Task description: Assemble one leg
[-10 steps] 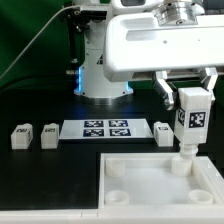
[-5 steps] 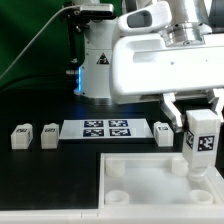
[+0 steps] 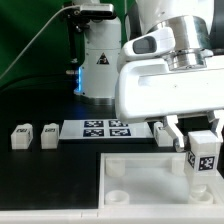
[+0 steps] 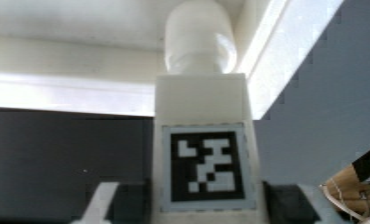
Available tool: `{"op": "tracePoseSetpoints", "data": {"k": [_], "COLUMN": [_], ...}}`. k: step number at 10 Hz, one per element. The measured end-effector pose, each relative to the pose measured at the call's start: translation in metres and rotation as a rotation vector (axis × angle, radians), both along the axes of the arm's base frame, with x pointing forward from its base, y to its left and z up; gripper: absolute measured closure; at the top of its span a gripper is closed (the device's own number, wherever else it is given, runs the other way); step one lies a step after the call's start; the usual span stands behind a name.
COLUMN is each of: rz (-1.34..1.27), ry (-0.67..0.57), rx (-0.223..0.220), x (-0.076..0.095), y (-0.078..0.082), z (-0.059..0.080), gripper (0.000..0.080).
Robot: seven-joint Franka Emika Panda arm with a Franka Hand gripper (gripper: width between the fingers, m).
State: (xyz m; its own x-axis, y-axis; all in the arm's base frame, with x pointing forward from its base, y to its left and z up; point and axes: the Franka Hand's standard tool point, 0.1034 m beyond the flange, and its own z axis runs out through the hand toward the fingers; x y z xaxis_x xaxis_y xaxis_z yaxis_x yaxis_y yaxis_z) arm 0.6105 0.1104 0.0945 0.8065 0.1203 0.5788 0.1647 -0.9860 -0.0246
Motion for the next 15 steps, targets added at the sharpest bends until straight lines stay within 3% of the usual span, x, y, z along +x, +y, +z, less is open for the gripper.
{"op": "tracePoseSetpoints", "data": {"k": [3, 5, 10, 12, 13, 15], "rz": [0.0, -0.001, 0.004, 0.005, 0.006, 0.006], "ry": [-0.003, -0.006, 0.008, 0.022, 0.026, 0.026], "rx": [0.004, 0.001, -0.002, -0.003, -0.003, -0.004], "x": [0.003, 0.0, 0.001, -0.001, -0.002, -0.002], "y": [0.004, 0.003, 0.003, 0.003, 0.003, 0.003], "z": [-0.001, -0.014, -0.014, -0.018, -0.018, -0.019], "gripper": [0.0506, 0.0506, 0.0506, 0.0266, 0.0187, 0.0157]}}
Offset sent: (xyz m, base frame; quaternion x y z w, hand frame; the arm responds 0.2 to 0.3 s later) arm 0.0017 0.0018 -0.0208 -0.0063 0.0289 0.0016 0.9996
